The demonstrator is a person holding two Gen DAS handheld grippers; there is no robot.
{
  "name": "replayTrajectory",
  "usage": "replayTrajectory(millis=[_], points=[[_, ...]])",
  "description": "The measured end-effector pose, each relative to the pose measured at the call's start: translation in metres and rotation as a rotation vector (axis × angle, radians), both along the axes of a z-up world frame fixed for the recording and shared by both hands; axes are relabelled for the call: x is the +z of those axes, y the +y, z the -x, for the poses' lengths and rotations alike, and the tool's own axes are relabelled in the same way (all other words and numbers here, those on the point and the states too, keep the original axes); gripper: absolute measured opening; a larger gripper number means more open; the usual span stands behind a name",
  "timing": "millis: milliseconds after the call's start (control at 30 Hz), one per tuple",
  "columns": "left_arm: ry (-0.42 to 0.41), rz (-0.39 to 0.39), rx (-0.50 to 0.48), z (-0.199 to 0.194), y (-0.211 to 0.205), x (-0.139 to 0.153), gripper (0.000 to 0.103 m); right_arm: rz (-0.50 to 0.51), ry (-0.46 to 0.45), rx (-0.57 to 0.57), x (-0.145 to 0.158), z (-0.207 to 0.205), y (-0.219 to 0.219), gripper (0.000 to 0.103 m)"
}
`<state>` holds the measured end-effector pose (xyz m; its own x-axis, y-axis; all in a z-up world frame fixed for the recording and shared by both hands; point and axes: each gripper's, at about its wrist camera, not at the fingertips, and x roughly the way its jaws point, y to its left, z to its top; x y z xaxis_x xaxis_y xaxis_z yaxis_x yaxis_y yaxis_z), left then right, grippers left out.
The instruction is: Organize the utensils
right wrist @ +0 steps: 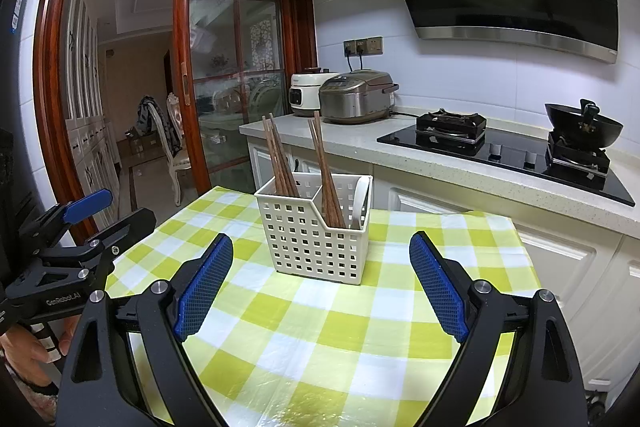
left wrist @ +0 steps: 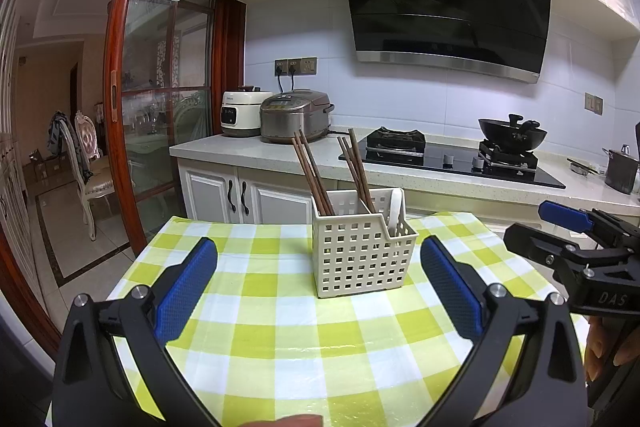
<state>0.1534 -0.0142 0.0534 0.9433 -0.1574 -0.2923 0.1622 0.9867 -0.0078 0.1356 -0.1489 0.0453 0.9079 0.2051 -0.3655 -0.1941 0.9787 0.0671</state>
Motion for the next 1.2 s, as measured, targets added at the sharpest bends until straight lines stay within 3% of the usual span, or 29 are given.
replayTrajectory(millis=[1200], points=[[-0.012, 0.018, -0.013, 0.0022, -0.0034, 0.0007, 0.098, -0.003, -0.006, 0.014, 0.0044, 0.0044, -0.0022, 0.085]])
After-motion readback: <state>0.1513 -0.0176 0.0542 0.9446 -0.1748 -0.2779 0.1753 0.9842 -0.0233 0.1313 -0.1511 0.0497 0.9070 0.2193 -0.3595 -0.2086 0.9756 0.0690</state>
